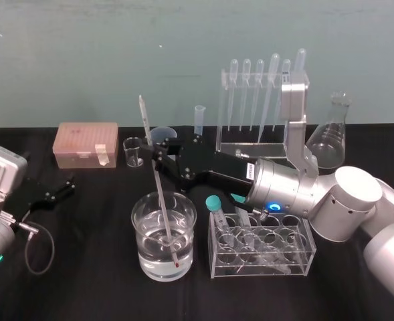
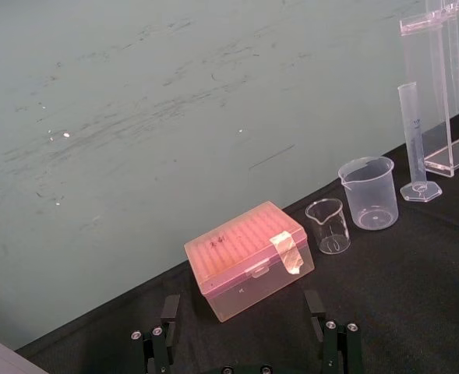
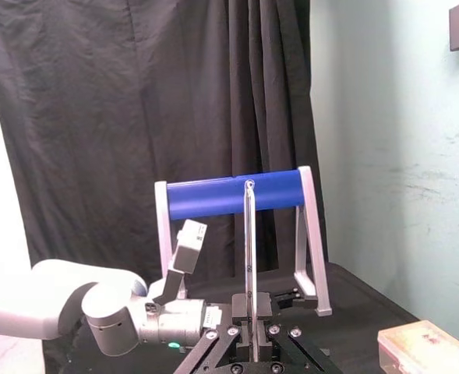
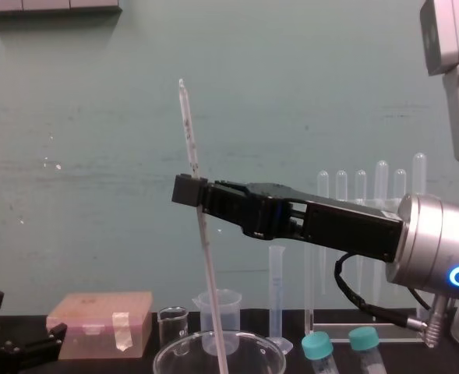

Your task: Hold the thermometer with one hand and immerse one end into the beaker, then reinsert it into the test tube rack.

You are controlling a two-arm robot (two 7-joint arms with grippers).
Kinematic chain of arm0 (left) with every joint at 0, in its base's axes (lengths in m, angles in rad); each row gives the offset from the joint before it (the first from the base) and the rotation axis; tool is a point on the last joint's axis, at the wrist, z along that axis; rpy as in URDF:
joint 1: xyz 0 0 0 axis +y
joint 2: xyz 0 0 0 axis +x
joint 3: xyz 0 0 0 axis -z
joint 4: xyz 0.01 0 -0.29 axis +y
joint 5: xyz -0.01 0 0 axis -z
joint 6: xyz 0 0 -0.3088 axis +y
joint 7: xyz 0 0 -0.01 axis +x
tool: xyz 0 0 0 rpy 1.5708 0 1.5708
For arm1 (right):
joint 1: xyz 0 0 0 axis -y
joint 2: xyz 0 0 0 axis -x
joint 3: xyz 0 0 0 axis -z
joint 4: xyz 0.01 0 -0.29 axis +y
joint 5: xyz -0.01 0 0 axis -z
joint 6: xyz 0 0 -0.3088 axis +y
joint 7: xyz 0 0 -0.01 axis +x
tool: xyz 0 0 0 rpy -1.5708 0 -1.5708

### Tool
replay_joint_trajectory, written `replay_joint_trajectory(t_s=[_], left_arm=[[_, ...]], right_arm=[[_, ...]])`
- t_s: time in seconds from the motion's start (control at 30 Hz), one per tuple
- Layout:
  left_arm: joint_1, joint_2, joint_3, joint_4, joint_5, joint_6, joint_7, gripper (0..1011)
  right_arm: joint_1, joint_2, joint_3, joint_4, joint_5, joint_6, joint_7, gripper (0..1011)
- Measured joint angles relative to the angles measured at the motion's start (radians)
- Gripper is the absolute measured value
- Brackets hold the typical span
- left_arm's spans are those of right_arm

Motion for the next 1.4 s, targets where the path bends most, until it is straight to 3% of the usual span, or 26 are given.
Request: replay_joint_trajectory(t_s=[0.87, 1.2, 1.4], left_arm=[[0.000, 0.000, 0.000, 0.000, 0.000, 0.000, 0.000, 1008], [0.000, 0.000, 0.000, 0.000, 0.000, 0.000, 0.000, 1008], [0.000, 0.000, 0.000, 0.000, 0.000, 0.000, 0.000, 1008]], right_arm=[[0.006, -0.003, 0.014, -0.002, 0.001, -0.002, -0.006, 49], [0.062, 0.029, 0.051, -0.071, 0.100, 0.092, 0.013, 49], [0.100, 0.051, 0.088, -0.115, 0.140, 0.091, 0.013, 49]])
